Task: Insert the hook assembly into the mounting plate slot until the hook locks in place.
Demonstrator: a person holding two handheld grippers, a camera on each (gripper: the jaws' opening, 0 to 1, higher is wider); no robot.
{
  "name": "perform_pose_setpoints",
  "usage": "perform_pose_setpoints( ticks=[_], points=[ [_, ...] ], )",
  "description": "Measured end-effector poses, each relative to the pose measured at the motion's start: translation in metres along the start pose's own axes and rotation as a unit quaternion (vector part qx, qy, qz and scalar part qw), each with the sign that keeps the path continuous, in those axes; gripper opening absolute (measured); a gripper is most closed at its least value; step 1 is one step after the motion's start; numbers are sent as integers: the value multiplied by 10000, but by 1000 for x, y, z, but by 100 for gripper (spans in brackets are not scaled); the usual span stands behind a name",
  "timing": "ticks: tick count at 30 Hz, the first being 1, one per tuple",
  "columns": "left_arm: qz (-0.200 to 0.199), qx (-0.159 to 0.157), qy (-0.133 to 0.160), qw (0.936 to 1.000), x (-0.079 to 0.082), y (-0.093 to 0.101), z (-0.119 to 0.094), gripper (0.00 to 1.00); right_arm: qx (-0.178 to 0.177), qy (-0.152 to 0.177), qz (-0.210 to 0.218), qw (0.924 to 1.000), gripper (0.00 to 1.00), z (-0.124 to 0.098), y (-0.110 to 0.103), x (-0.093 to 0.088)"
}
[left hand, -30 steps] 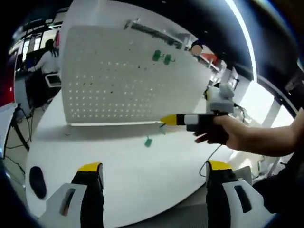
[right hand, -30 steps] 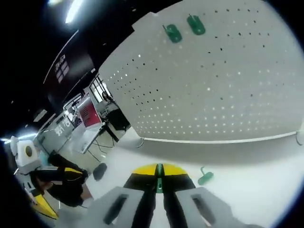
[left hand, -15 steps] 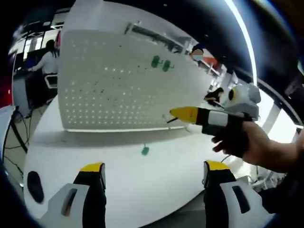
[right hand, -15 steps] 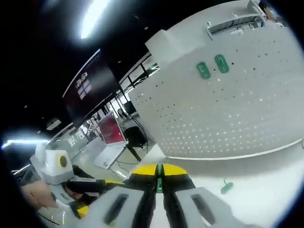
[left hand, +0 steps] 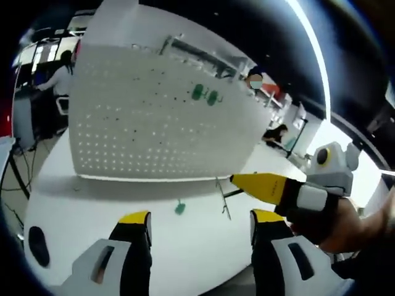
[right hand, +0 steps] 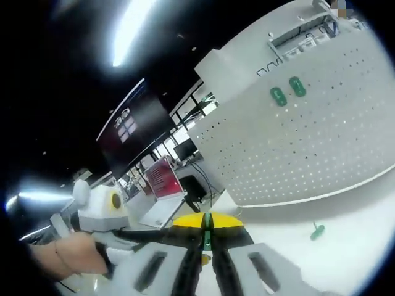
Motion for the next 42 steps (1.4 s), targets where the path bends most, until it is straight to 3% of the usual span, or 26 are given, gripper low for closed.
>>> perform_pose_setpoints(
  ticks=[3, 7, 11, 13, 15, 33, 42],
  points=[
    [-71, -226, 37, 9997, 1, 8, 1, 60, 44, 58, -75, 9999, 0, -2, -6, 1],
    [-52, -246, 87, 9996, 3, 10, -1, 52, 98, 147, -279, 9995, 0, -4, -15, 3],
    [-118, -306, 115, 9994, 4, 11, -4, 37, 198, 179, -424, 9987, 0, -2, -24, 3],
    [-304, -339, 115, 9989, 4, 10, -6, 25, 231, 214, -441, 9985, 0, -2, -26, 4],
    [-502, -441, 176, 9976, 6, 11, -7, 21, 253, 212, -473, 9983, 0, 0, -28, 3],
    [-795, -797, 217, 9934, 11, 25, -8, 5, 272, 362, -748, 9962, 0, -2, -33, 9],
    [-650, -765, 190, 9948, 10, 25, -9, 3, 278, 350, -931, 9947, 0, -2, -37, 8]
  ],
)
Point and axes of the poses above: the point that each gripper's makers call its tool centre point, and the gripper's own axes: z roughly forward along the fingers, y roughly to its right, x roughly out of its top, the point moved 1 cm from there along -z, roughly backward along the fingers, and after that the axes turned 2 degrees about -y, right-handed, at the moved point
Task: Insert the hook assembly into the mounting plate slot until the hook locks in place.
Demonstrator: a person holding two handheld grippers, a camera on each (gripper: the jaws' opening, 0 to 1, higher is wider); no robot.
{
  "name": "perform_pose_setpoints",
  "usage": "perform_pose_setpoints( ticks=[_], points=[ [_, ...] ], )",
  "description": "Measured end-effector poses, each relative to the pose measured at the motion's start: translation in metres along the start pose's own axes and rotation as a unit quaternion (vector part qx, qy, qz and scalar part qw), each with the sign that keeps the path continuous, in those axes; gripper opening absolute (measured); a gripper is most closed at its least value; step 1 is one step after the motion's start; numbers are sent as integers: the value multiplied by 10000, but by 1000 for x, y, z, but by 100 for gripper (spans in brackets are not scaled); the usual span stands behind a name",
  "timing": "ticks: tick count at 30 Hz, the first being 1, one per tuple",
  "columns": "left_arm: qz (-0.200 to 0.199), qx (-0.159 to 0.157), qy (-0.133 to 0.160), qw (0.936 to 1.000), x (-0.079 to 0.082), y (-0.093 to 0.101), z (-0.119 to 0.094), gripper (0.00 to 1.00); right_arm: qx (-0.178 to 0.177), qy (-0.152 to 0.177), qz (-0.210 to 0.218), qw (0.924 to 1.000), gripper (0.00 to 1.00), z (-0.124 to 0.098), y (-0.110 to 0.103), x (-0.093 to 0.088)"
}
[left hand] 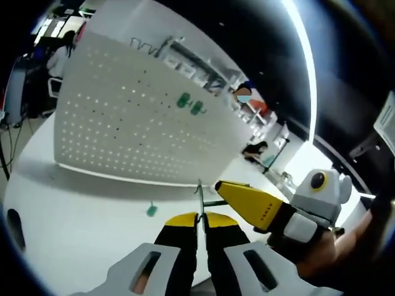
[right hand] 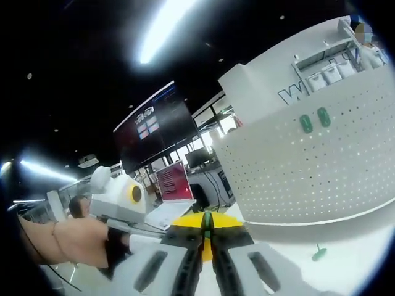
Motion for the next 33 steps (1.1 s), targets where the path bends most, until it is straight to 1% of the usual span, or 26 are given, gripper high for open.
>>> perform_pose_setpoints(
  ticks=[3, 8, 12, 13, 14, 15, 16, 18, 20, 21, 22, 23, 24, 25, 27, 29, 30, 31, 32, 33],
  points=[
    [34, 25, -40, 10000, -1, 0, -1, 2, 7, -20, -102, 9999, 0, -1, -1, -1],
    [-8, 31, 48, 10000, 0, 1, -1, 1, -10, -47, -204, 9998, 0, -1, -2, -1],
    [-2, 58, 57, 10000, -1, 1, -1, 1, 23, -86, -314, 9995, 1, 0, -2, -2],
    [19, 75, 58, 10000, -1, 2, -1, 1, 22, -84, -296, 9995, 4, 1, -1, -2],
    [73, 137, 67, 9999, -1, 0, -1, 1, 35, -99, -187, 9998, 8, 1, 0, -3],
    [114, 170, 54, 9998, -1, -1, -2, 1, 114, -65, 0, 9999, 9, -1, -2, -1],
    [171, 209, 63, 9996, 0, -2, -2, 1, 97, -51, 107, 9999, 9, -3, -1, 2],
    [284, 312, 75, 9991, 2, -7, -4, 1, 115, 8, 144, 9998, 10, -8, 1, 9],
    [458, 467, 114, 9978, 5, -14, -8, 1, 130, 11, 98, 9999, 11, -9, 2, 13],
    [592, 542, 155, 9967, 7, -16, -9, 1, 152, -20, 53, 9999, 12, -10, 3, 12],
    [637, 597, 201, 9960, 9, -18, -9, 1, 163, -107, 38, 9998, 12, -10, 5, 11],
    [793, 690, 206, 9942, 11, -20, -10, 1, 162, -116, 57, 9998, 12, -10, 7, 10],
    [937, 748, 229, 9925, 12, -20, -10, 1, 215, -204, 158, 9994, 12, -10, 7, 8],
    [1081, 762, 234, 9909, 13, -18, -9, 1, 244, -263, 212, 9991, 12, -10, 7, 6],
    [1217, 750, 220, 9895, 13, -15, -8, 1, 300, -375, 295, 9984, 11, -10, 7, 4],
    [1343, 829, 194, 9873, 13, -14, -7, 1, 327, -370, 289, 9984, 11, -10, 4, 5],
    [1751, 969, 70, 9798, 12, -16, -8, 1, 336, -378, 297, 9983, 11, -10, 4, 4],
    [1967, 1034, 11, 9750, 11, -16, -8, 1, 352, -392, 315, 9981, 11, -9, 3, 4],
    [2106, 1028, 32, 9721, 11, -12, -7, 1, 366, -406, 323, 9980, 11, -9, 2, 3],
    [2024, 988, 68, 9743, 10, -9, -6, 1, 372, -424, 317, 9979, 11, -9, 1, 2]
  ],
)
Point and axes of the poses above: the point that each gripper's makers call its tool centre point, and the gripper's own axes: z roughly forward along the fingers, y roughly to its right, x roughly out of its top, the point moved 1 cm from there along -z, roughly backward along the fingers, and after that the axes turned 2 degrees about -y, right-handed, at the moved point
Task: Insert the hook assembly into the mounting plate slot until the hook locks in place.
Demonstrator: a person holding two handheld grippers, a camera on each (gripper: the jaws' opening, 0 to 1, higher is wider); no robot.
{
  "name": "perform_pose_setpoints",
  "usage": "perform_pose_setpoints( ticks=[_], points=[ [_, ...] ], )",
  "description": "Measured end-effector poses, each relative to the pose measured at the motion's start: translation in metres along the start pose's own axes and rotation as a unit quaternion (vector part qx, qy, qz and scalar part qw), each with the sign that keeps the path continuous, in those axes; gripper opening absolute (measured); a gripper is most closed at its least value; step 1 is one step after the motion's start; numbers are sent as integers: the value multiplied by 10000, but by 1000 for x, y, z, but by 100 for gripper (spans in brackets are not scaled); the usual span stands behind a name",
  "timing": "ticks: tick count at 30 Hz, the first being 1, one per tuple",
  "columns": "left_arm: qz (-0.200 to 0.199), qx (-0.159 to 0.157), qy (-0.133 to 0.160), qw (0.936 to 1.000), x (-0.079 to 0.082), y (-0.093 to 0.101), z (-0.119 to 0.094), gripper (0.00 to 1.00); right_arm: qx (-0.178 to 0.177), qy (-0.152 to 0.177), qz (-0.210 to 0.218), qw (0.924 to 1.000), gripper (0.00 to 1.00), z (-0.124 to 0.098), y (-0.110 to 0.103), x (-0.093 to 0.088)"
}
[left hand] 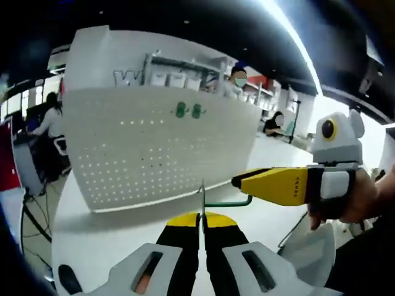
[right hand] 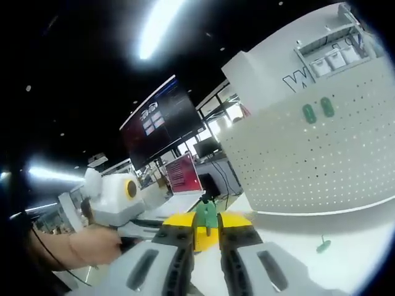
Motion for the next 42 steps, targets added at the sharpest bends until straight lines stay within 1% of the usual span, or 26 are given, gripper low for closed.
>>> perform_pose_setpoints(
  ticks=[2, 3, 7, 9, 12, 17, 21, 26, 32, 34, 36, 38, 42],
  points=[
    [-145, -120, 126, 9997, 3, 3, 0, 1, 17, -26, 12, 10000, 11, 1, -1, -2],
    [-152, -117, 137, 9997, 4, 3, 0, 1, 29, -40, 38, 10000, 11, 1, -2, -3],
    [-7, -145, 208, 9997, 4, 7, 0, 1, 16, -83, 55, 9999, 10, 2, -2, -7],
    [44, -146, 252, 9996, 4, 8, 0, 1, -60, -20, 75, 10000, 9, 1, 0, -6],
    [62, -134, 314, 9994, 5, 8, 0, 1, -16, -87, 216, 9997, 8, 3, 1, -11],
    [222, -186, 313, 9991, 5, 10, 0, 1, 6, -118, 228, 9997, 6, 3, -1, -13],
    [151, -223, 360, 9990, 7, 9, 1, 1, 39, -73, 323, 9994, 5, 4, -1, -10],
    [272, -207, 361, 9988, 7, 9, 2, 1, -18, -86, 294, 9995, 2, 6, 2, -10],
    [158, -197, 325, 9992, 3, 8, 2, 1, -30, -121, 240, 9996, 1, 6, 1, -13],
    [123, -217, 339, 9991, 3, 8, 1, 1, -23, -93, 320, 9994, 1, 7, 1, -14],
    [128, -264, 353, 9989, 3, 7, 1, 1, -10, -100, 412, 9991, 1, 7, 2, -14],
    [110, -335, 429, 9985, 4, 7, 1, 2, -12, -81, 395, 9992, 1, 7, 1, -13],
    [89, -388, 425, 9983, 4, 7, 0, 2, -6, -109, 340, 9994, 1, 8, 0, -14]
  ],
)
Point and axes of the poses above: the point that each gripper's makers call its tool centre point, and the gripper's own axes: z roughly forward along the fingers, y roughly to its right, x roughly out of its top, the point moved 1 cm from there along -z, roughly backward along the fingers, and after that the axes turned 2 degrees about -y, right-handed, at the moved point
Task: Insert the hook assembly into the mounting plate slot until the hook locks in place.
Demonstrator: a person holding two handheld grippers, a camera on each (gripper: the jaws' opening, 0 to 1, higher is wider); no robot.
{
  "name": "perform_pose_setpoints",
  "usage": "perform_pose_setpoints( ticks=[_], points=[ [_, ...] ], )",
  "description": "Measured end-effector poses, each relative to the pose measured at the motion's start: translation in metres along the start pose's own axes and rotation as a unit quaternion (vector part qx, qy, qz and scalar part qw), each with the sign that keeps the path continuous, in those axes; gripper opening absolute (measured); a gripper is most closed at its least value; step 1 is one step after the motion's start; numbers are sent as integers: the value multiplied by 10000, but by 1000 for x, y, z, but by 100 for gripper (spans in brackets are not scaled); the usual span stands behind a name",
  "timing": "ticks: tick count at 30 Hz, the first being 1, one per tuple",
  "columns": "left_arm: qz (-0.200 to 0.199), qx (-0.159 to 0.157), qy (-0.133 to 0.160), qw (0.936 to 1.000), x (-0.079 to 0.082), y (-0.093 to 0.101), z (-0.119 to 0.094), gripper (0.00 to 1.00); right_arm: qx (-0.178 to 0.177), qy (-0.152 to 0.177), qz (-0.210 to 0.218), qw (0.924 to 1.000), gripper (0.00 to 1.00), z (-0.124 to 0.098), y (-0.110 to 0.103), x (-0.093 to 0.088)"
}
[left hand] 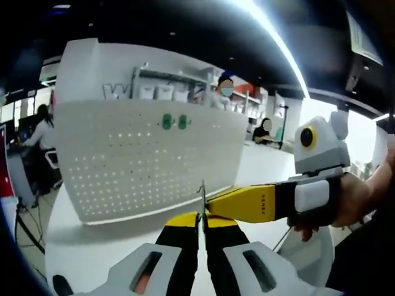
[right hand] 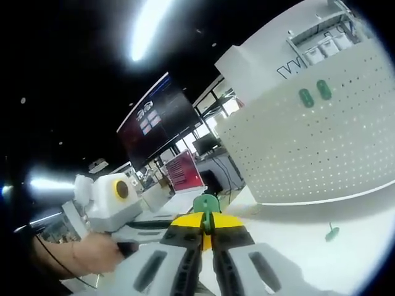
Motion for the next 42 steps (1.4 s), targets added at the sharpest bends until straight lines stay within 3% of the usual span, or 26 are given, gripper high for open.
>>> perform_pose_setpoints(
  ticks=[12, 17, 25, 29, 34, 42],
  points=[
    [-136, -179, 104, 9997, 0, 4, -4, 11, 36, -54, -170, 9998, 1, 2, -1, 5],
    [-255, -244, 214, 9991, -1, 5, -6, 27, 43, -21, -292, 9996, 1, 2, -2, 11],
    [-119, -318, 324, 9989, 0, 10, -7, 50, 95, 146, -587, 9981, 1, 4, -7, 26],
    [-160, -347, 313, 9988, 0, 9, -9, 47, 58, 111, -744, 9971, 1, 4, -4, 28],
    [-226, -250, 471, 9983, 5, 3, -12, 62, -38, 113, -846, 9963, 1, 4, 3, 31],
    [-421, -300, 632, 9967, 7, 0, -11, 76, -230, 98, -1022, 9945, 1, 5, 16, 32]
  ],
)
Point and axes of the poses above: the point that each gripper's makers call its tool centre point, and the gripper's own axes: z roughly forward along the fingers, y roughly to its right, x roughly out of its top, the point moved 1 cm from there along -z, roughly backward along the fingers, and after that the axes turned 2 degrees about -y, right-handed, at the moved point
